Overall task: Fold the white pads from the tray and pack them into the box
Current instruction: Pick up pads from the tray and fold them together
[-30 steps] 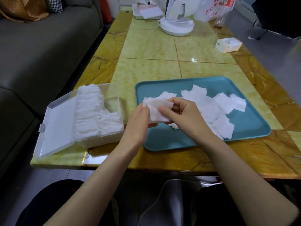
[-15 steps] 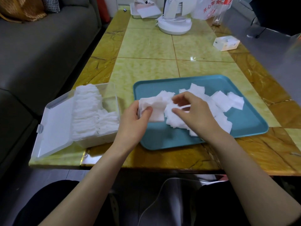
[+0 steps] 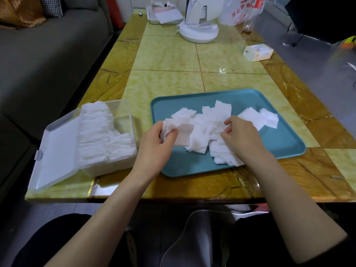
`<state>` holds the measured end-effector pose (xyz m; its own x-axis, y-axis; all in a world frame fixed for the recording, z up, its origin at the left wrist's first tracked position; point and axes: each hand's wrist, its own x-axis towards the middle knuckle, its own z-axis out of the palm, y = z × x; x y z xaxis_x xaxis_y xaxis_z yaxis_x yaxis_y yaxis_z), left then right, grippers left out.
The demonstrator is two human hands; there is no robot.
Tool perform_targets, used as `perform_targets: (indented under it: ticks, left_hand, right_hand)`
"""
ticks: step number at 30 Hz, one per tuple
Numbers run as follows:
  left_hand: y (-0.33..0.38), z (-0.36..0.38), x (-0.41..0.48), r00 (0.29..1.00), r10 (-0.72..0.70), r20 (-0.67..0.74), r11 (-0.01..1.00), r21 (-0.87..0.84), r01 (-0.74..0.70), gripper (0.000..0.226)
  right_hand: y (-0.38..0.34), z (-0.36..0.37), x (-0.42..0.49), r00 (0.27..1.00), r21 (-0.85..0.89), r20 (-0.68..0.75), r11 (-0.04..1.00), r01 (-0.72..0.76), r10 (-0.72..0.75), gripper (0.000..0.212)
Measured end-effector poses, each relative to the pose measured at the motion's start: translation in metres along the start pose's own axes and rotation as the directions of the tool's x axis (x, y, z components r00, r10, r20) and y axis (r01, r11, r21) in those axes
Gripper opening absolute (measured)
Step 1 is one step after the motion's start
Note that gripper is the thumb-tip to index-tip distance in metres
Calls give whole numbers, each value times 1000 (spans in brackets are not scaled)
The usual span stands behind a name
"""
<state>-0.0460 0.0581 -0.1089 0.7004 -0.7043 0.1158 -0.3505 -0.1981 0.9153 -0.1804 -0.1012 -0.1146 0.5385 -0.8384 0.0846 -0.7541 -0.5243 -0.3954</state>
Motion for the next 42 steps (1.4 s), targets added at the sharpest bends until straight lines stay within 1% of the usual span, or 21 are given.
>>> perform_targets:
  ticks: [2,4,7,10,12,14,16,17,18,20,21,23,25,27,29,31,32,33,35,38,42]
  left_hand:
    - [-1,1,0,1000,0,3,1000,2,0,21]
    - [-1,1,0,1000,-6,3,1000,2,6,23]
    - [1,2,0,1000,-2,-1,1000,3,2,24]
    - [4,5,0,1000,-2,6,1000,-10,2,18]
    - [5,9,0,1000,-2,18,1000,-19,2,19]
    - [6,13,1,1000,1,22,1000,-25,0,24]
    - [7,17,3,1000,9,21,1000,-30,-8,25]
    - [8,20,4,1000,12,27,999,-36,-11,26]
    - [9,22,4,999,15,31,999,-39,-13,27]
    - [10,26,6,999,16,33,999,-36,-15,27]
    - [12,30,7,999,16,36,999,-37,-15,27]
    - [13,33,8,999,13,37,999,-44,-12,27]
    - [14,37,8,999,5,49,998,-62,-2,28]
    - [15,41,9,998,-8,62,997,-72,13,29]
    - [16,43,9,997,-19,71,997,-76,24,29]
    - [16,45,10,998,-22,64,996,-84,27,29]
    - [17,46,11,998,-24,59,995,-91,29,29]
    - [17,47,12,998,-28,58,994,-99,33,29]
    - [18,49,12,997,-34,65,993,-109,41,28]
    - [18,50,12,996,-30,81,992,-123,40,27]
    - [18,48,13,996,-33,78,991,-125,43,27]
  right_hand:
    - [0,0,0,999,-11,-32,1000,22,-22,18]
    - [-4,1,-2,999,51,-26,997,49,-48,13]
    - [-12,-1,-6,996,231,19,970,76,-82,8]
    - [-18,-8,-7,996,412,40,909,53,-76,7]
    - [-16,-13,-5,999,516,33,857,9,-31,8]
    - [-11,-17,-1,998,624,28,779,-59,53,9]
    - [-5,-21,4,990,712,-19,697,-86,142,10]
    - [-2,-24,6,979,719,-94,692,-60,182,10]
    - [1,-27,8,957,693,-201,721,-13,211,10]
    - [8,-35,12,879,589,-423,804,80,222,10]
    - [13,-39,15,838,532,-502,840,104,214,10]
    - [22,-42,20,790,425,-587,899,111,180,15]
    - [30,-42,25,787,292,-604,954,70,127,19]
    - [38,-35,29,830,120,-552,993,-10,75,20]
    - [44,-25,33,916,4,-392,996,-89,84,21]
    - [48,-15,34,976,24,-188,994,-104,107,25]
    - [50,-11,33,989,48,-105,994,-100,104,32]
    - [52,-9,33,994,52,-54,994,-97,100,39]
    - [54,-10,34,994,38,-44,995,-96,97,44]
    - [52,-14,34,993,42,-77,996,-85,88,36]
    - [43,-12,30,998,95,-53,995,-34,40,34]
